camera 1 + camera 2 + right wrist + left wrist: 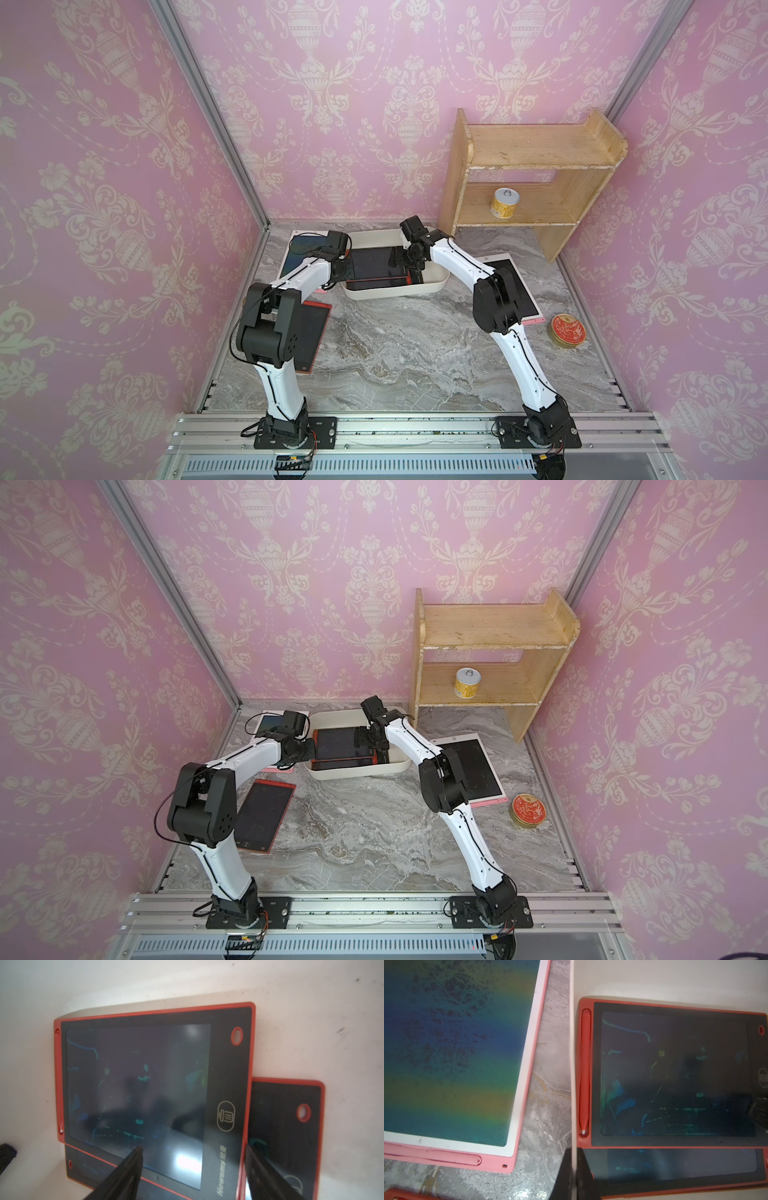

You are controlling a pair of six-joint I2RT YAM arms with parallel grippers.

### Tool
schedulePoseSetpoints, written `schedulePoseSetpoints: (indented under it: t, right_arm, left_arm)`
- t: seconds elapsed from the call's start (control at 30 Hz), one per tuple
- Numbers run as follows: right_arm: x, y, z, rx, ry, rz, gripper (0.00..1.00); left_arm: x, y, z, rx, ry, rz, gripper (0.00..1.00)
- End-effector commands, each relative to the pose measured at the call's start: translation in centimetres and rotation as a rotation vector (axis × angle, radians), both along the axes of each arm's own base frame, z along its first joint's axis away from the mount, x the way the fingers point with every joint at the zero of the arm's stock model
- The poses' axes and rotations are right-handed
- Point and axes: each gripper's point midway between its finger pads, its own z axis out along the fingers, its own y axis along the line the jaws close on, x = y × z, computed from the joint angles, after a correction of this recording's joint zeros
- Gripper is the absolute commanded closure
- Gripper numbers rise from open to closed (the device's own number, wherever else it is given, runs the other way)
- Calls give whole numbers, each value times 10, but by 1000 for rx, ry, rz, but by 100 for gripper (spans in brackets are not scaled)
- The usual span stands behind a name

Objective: Take out the writing tablet from the storage box
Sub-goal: Pick up the writing tablet from the storage box.

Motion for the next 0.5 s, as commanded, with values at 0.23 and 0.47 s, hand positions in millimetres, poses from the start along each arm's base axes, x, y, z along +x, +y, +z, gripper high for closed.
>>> schedulePoseSetpoints:
  t: [0.23,0.47]
  right_arm:
    - [-8,49,71,202,-99,115,24]
    - [-11,44,97,257,-68,59,24]
  left_arm:
    - [-16,-6,-22,-27,72,-1,100]
    - [-17,-6,-24,-27,73,-3,100]
